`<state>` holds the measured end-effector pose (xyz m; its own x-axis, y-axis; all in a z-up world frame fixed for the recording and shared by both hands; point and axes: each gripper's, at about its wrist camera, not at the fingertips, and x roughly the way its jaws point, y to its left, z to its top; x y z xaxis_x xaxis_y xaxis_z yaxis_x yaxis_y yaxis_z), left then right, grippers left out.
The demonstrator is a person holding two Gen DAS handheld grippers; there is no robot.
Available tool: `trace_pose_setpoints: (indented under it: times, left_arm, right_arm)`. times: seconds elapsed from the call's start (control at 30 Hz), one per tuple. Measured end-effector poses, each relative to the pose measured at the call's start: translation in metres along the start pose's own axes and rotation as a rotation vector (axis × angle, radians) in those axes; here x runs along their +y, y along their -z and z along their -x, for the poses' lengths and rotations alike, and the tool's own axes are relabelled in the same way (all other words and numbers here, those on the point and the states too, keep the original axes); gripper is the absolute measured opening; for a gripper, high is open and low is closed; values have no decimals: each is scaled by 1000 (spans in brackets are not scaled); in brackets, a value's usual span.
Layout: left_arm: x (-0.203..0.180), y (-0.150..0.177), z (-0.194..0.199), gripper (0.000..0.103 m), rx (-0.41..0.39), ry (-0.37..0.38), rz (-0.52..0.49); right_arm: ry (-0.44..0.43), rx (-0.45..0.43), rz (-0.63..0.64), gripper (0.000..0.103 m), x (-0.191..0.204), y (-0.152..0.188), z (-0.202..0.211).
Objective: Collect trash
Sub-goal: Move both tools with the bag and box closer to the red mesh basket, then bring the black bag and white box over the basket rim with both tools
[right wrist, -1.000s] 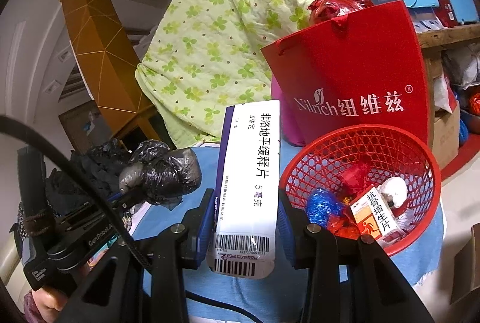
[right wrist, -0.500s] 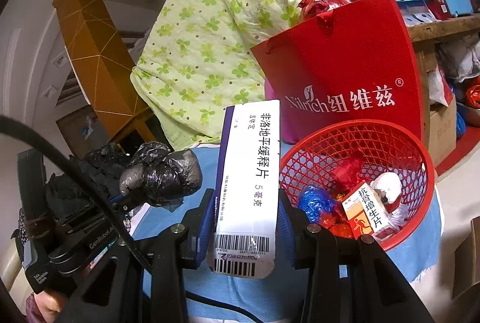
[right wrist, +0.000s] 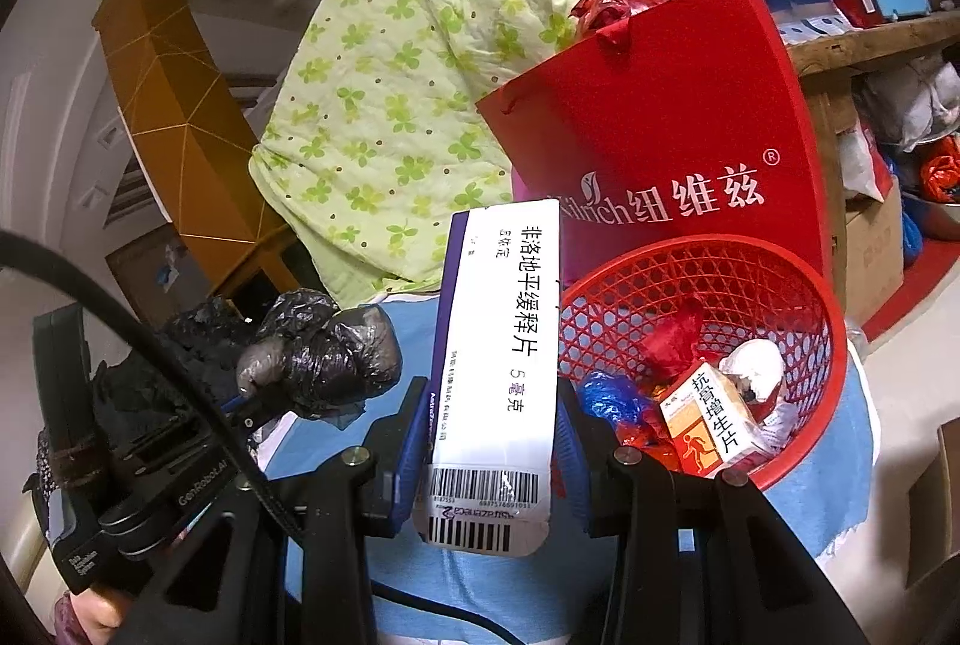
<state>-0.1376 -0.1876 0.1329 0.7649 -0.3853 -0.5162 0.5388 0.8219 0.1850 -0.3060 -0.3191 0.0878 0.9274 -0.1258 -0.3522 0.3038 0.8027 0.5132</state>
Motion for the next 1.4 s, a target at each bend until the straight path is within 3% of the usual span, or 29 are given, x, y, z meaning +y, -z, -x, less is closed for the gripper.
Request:
trace_pose_setpoints:
  times: [1.4]
  left_arm:
    - [-29, -11, 1, 17, -26, 59, -65]
  right_arm:
    - [56, -24, -52, 42, -15, 2, 14]
